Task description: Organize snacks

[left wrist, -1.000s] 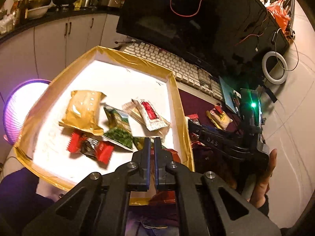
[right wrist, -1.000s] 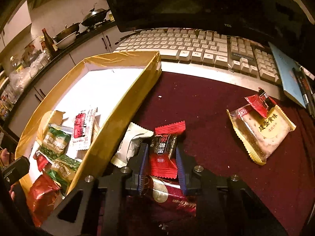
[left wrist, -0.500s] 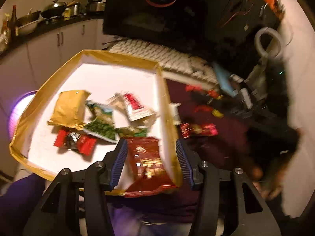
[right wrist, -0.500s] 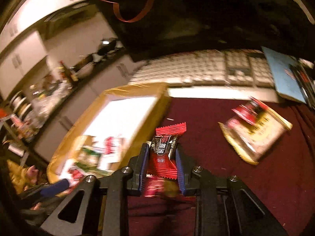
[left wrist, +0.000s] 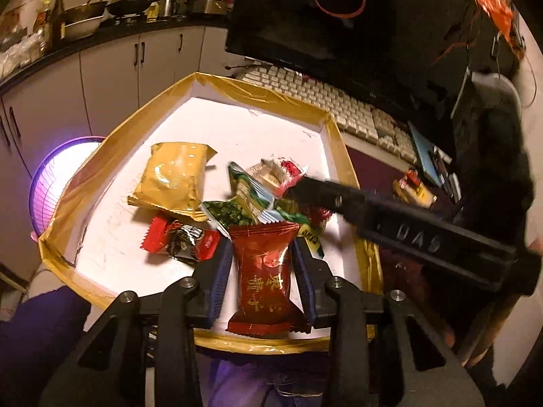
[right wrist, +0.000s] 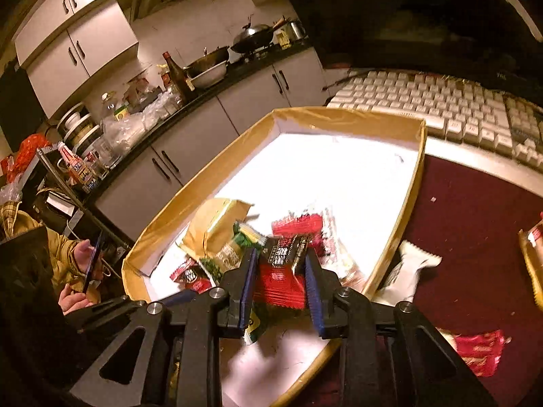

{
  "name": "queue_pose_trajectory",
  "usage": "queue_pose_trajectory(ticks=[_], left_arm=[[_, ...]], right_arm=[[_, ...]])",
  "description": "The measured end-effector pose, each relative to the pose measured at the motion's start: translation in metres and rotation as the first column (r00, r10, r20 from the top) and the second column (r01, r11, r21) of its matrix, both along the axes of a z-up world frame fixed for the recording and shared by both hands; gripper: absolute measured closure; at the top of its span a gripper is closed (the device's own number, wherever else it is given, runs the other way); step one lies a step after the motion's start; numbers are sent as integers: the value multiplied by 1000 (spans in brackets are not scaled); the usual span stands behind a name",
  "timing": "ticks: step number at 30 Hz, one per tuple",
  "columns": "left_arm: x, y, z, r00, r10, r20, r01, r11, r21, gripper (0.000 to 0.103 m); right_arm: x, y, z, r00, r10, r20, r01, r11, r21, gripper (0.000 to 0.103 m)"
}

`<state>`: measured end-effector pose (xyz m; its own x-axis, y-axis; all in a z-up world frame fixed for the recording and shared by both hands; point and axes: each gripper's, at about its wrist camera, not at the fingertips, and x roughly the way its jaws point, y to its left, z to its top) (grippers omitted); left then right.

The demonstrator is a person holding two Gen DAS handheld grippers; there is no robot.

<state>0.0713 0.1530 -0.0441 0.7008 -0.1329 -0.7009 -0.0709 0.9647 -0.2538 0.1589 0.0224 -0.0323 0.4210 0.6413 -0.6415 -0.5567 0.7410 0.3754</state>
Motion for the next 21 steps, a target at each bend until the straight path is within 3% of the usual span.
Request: queue_pose_trajectory(ticks=[3,6,8,13,17,21], left_arm=[[-6,-1,6,1000,-20,16,21,999,-34,67],[-11,-12,14,998,-57,39,58,998,-27,58],[-12,-23,19,995,-81,53,82,997,-12,53],[-12,-49,25,989,-135,60,135,991,7,52],[-9,-71,26,983,-179,47,179,984,18,52],[-7,-89,28,974,-224,38,222,974,47,52]], right_arm=[[-2,-9,-1,1000,-18,-6,18,1000,20,61],[-8,-35,6,999,-47,4,47,996,82,51],[-9,-58,7,997,-77,-12,77,989,126,50],[-4,-107,1,983,-173,-61,181,972,148,48],[5,-153,-12,956,-255,-143,278,943,181,48],[13,-179,-25,923,-333,-193,364,918,158,48]])
